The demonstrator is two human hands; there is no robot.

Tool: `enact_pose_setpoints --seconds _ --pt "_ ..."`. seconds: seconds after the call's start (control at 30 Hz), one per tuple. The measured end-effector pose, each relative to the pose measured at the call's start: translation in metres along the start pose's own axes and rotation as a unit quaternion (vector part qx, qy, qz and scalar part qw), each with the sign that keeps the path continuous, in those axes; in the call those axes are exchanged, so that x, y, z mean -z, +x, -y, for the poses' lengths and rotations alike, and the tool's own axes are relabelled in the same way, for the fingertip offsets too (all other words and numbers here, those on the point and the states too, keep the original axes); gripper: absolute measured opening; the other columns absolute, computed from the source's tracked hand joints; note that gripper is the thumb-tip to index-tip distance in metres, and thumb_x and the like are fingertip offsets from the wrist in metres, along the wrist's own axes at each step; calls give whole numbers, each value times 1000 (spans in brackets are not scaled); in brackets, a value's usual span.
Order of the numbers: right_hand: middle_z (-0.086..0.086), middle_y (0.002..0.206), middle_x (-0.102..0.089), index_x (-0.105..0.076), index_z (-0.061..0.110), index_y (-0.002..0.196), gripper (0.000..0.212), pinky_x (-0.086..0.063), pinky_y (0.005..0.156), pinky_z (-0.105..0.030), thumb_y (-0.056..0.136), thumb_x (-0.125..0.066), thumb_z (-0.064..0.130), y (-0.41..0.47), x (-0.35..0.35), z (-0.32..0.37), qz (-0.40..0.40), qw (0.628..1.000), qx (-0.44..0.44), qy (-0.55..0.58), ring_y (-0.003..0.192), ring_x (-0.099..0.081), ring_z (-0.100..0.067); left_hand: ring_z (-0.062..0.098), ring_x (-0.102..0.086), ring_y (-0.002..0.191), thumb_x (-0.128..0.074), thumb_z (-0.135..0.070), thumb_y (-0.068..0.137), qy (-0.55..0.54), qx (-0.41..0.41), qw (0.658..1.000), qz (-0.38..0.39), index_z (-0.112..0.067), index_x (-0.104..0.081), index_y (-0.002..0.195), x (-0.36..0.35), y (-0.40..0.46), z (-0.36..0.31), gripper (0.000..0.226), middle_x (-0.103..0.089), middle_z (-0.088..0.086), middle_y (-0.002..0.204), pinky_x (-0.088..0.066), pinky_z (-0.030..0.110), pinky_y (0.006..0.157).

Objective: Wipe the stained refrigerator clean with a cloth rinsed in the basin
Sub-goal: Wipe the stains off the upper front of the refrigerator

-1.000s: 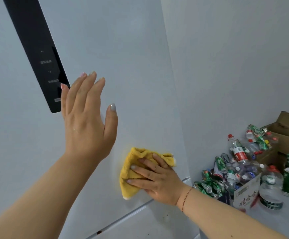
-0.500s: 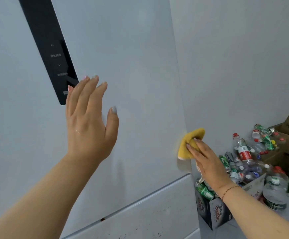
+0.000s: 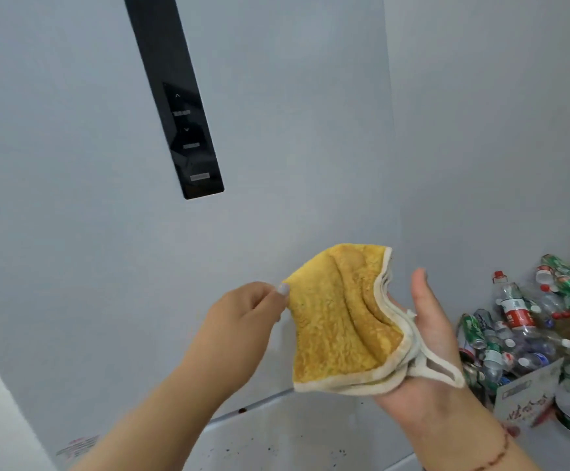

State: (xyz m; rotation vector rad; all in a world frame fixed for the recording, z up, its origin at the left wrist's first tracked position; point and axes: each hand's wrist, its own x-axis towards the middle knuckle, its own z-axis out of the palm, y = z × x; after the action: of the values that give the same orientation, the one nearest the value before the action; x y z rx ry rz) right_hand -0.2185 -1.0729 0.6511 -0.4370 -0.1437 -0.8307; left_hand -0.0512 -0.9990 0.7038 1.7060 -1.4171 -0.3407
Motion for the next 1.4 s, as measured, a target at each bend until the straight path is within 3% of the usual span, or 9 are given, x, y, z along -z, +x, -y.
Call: enact_pose_setpoints --seconds 0.17,0.67,0.77,0.9,1.03,1.1,1.23,1.33,1.4 --pt "-20 98 -72 -78 3 87 44 -58 69 -53 80 -62 43 6 -27 -33 -32 994 -53 -95 86 -71 -37 19 -68 69 -56 -36 93 -272 154 948 58 -4 -73 92 18 -21 9 36 -72 8 80 -55 35 72" --pt "-10 99 -74 -71 9 105 35 -56 72 -37 97 -46 32 19 -54 -66 -101 921 32 -376 90 -72 -25 18 -51 62 -55 -42 92 -153 40 982 -102 4 -55 84 87 -40 29 47 -51 4 67 -50 37 62" --pt "-13 96 -74 -71 7 103 35 -57 63 -34 99 -45 30 24 -54 -68 -107 919 30 -377 86 -73 -27 21 -56 64 -48 -59 84 -120 41 990 -63 -13 -56 88 91 -44 30 47 -54 0 69 -55 45 66" --pt "-19 87 -74 -70 0 102 33 -55 51 -30 99 -47 24 31 -57 -62 -110 931 -1 -349 71 -73 -29 19 -62 61 -62 -49 85 -270 71 958 62 -9 -54 114 102 -46 29 50 -65 3 74 -54 34 57" --pt "-26 91 -71 -66 -9 109 29 -60 57 -38 81 -63 -1 35 -75 -46 -33 947 -55 -314 76 -72 -34 30 -69 76 -80 -9 67 -409 49 898 154 -6 -58 125 123 -40 28 62 -70 24 98 -59 40 69" --pt "-28 110 -67 -68 -5 110 44 -59 76 -47 67 -73 -10 40 -79 -38 18 951 -61 -304 99 -67 -41 38 -67 90 -79 0 65 -443 40 883 151 -10 -65 119 131 -34 28 57 -62 33 117 -57 47 81" --pt "-25 109 -68 -74 -5 91 46 -58 72 -41 45 -77 -8 50 -85 -25 119 946 -7 -302 96 -68 -37 45 -61 96 -78 11 51 -497 48 860 106 4 -67 109 138 -23 22 60 -60 37 113 -49 55 90" --pt "-19 105 -67 -73 -7 66 24 -55 73 -34 44 -67 3 55 -86 -15 183 914 29 -360 96 -66 -28 34 -63 60 -70 9 38 -511 48 855 76 10 -71 69 138 -22 13 30 -64 27 78 -56 41 55" --pt "-19 115 -63 -75 -6 77 36 -49 88 -34 53 -57 15 58 -87 -8 229 884 42 -406 107 -60 -27 30 -57 46 -77 -2 28 -516 56 852 68 10 -68 61 140 -16 11 37 -61 21 67 -52 33 45"
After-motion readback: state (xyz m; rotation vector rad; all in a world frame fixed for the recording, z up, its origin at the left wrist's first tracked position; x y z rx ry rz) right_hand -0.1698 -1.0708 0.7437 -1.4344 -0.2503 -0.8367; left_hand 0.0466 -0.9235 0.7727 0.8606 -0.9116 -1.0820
